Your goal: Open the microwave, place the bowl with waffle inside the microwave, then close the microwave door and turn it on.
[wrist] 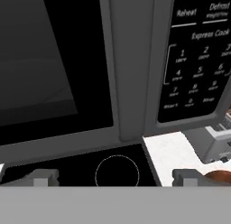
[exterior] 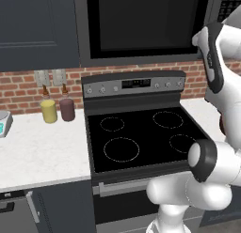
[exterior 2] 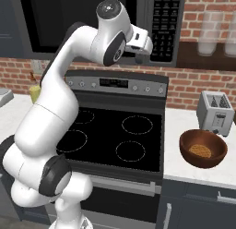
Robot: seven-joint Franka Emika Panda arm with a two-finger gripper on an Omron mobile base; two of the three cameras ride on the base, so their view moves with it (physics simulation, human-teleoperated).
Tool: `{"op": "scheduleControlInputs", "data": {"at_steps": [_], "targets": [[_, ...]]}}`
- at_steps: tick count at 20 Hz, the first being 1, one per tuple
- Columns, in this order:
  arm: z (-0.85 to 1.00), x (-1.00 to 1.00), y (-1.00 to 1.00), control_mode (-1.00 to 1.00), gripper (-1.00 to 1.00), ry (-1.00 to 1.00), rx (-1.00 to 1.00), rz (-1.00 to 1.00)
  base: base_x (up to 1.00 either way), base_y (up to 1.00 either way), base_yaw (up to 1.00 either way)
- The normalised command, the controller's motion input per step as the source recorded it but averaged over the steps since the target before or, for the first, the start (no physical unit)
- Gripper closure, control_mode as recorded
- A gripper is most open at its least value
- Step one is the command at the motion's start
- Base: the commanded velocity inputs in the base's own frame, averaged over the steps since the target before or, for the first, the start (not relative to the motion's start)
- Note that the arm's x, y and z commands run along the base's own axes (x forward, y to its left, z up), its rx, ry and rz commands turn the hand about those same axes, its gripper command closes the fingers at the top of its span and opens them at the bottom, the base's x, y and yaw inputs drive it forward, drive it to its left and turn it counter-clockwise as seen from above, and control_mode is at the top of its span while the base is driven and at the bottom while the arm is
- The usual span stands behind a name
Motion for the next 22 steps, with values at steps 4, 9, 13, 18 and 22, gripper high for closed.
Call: {"op": "scheduleControlInputs", "data": {"at_steps": [4, 9, 13, 18, 22], "targets": [[-0.19, 0.23, -0.12, -1.00, -1.00, -0.02, 0.00, 0.03, 0.00, 0.00, 0.00], [-0.14, 0.12, -0.25, -1.00, -1.00, 0.00, 0.00, 0.06, 0.00, 0.00, 0.00], [-0.18, 0.26, -0.10, -1.00, -1.00, -0.01, 0.00, 0.07, 0.00, 0.00, 0.00], [-0.17, 0.48, -0.04, -1.00, -1.00, -0.02, 0.04, 0.11, 0.00, 0.00, 0.00], [-0.01, 0.54, -0.21, -1.00, -1.00, -0.03, 0.10, 0.10, 0.00, 0.00, 0.00]]}}
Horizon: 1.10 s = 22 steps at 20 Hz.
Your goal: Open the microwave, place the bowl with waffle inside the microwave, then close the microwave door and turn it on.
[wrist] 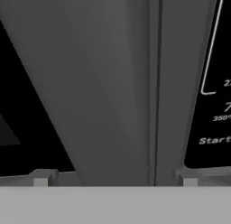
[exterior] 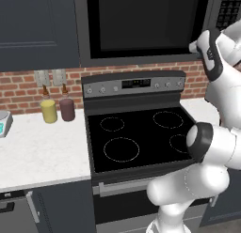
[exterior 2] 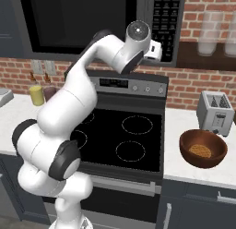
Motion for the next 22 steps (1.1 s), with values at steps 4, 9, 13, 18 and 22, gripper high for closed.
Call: {"op": "scheduleControlInputs", "data": {"at_steps": [4, 9, 13, 18, 22], "targets": [[0.00, 0.53, -0.16, -1.00, -1.00, -0.05, 0.08, 0.05, 0.00, 0.00, 0.00], [-0.20, 0.44, 0.16, -1.00, -1.00, -0.18, 0.00, 0.01, 0.00, 0.00, 0.00], [-0.49, 0.44, 0.65, -1.00, 1.00, -0.27, -0.04, 0.00, 0.00, 0.00, 0.00], [-0.77, 0.36, 1.00, -1.00, 1.00, -0.39, -0.17, 0.00, 0.00, 0.00, 0.00], [-0.62, 0.38, 1.00, -1.00, 1.00, -0.41, -0.15, 0.00, 0.00, 0.00, 0.00]]}}
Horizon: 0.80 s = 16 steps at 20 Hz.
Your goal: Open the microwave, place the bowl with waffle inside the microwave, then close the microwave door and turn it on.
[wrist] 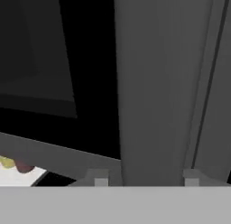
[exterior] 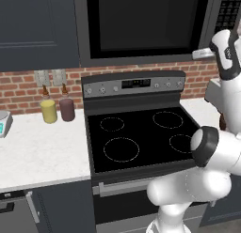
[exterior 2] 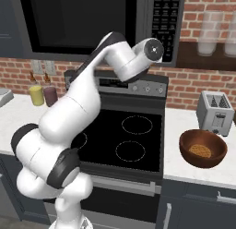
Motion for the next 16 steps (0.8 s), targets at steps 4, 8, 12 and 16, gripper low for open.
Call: {"op": "scheduleControlInputs", "data": {"at_steps": [4, 8, 12, 16], "targets": [[-0.18, 0.41, 1.00, -1.00, 1.00, -0.27, -0.04, 0.00, 0.00, 0.00, 0.00], [0.13, 0.46, 0.94, -1.00, 1.00, -0.09, 0.00, 0.00, 0.00, 0.00, 0.00], [0.68, 0.36, 0.66, -1.00, 1.00, 0.06, 0.00, 0.00, 0.00, 0.00, 0.00], [0.95, 0.03, 0.35, -1.00, 1.00, 0.22, -0.01, 0.00, 0.00, 0.00, 0.00]]}}
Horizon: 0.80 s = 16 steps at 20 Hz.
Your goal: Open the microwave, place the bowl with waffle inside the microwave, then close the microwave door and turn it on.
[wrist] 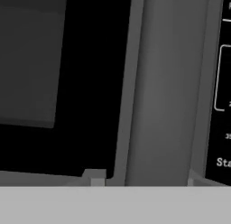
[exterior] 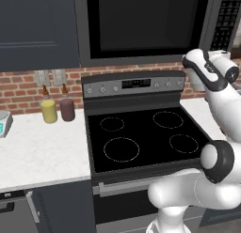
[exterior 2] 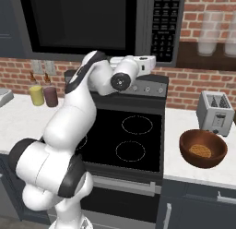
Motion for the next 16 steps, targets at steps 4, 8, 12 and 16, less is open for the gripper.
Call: {"op": "scheduleControlInputs", "data": {"at_steps": [4, 8, 12, 16], "targets": [[0.71, -0.46, 0.15, -1.00, 1.00, 0.25, 0.00, 0.03, 0.00, 0.00, 0.00], [0.59, -0.95, 0.18, -1.00, 1.00, 0.20, -0.01, 0.12, 0.00, 0.00, 0.00], [0.27, -1.00, 0.41, -1.00, 1.00, 0.02, -0.02, 0.10, 0.00, 0.00, 0.00], [0.09, -1.00, 0.58, -1.00, 1.00, 0.00, -0.05, 0.07, 0.00, 0.00, 0.00]]}}
